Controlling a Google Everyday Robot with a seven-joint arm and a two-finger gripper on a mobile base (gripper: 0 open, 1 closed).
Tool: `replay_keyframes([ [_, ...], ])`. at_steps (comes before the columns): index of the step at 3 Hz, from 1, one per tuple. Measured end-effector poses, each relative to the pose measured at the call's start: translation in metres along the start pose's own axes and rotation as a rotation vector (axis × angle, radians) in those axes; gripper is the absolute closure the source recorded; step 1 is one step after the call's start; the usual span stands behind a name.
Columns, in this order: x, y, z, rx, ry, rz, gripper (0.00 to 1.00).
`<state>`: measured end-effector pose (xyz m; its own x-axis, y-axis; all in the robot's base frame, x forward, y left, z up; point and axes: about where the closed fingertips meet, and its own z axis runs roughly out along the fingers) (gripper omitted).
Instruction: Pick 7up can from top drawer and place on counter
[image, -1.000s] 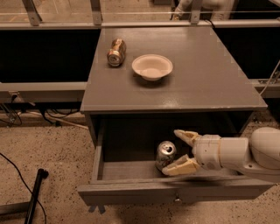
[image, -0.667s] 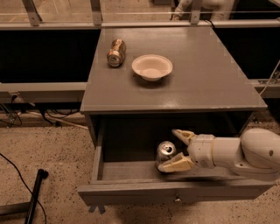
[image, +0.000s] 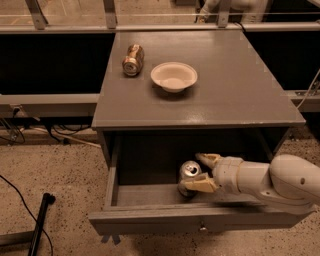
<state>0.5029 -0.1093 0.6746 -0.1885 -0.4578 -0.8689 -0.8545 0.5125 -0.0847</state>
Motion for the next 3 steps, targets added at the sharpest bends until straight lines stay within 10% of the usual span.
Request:
replay_keyframes([
  [2,-0.002,0.01,-0.016,0.052,-0.009,-0.012,0.79],
  [3,-0.041,-0.025,-0.092,0.158,-0.077,-0.059,0.99],
])
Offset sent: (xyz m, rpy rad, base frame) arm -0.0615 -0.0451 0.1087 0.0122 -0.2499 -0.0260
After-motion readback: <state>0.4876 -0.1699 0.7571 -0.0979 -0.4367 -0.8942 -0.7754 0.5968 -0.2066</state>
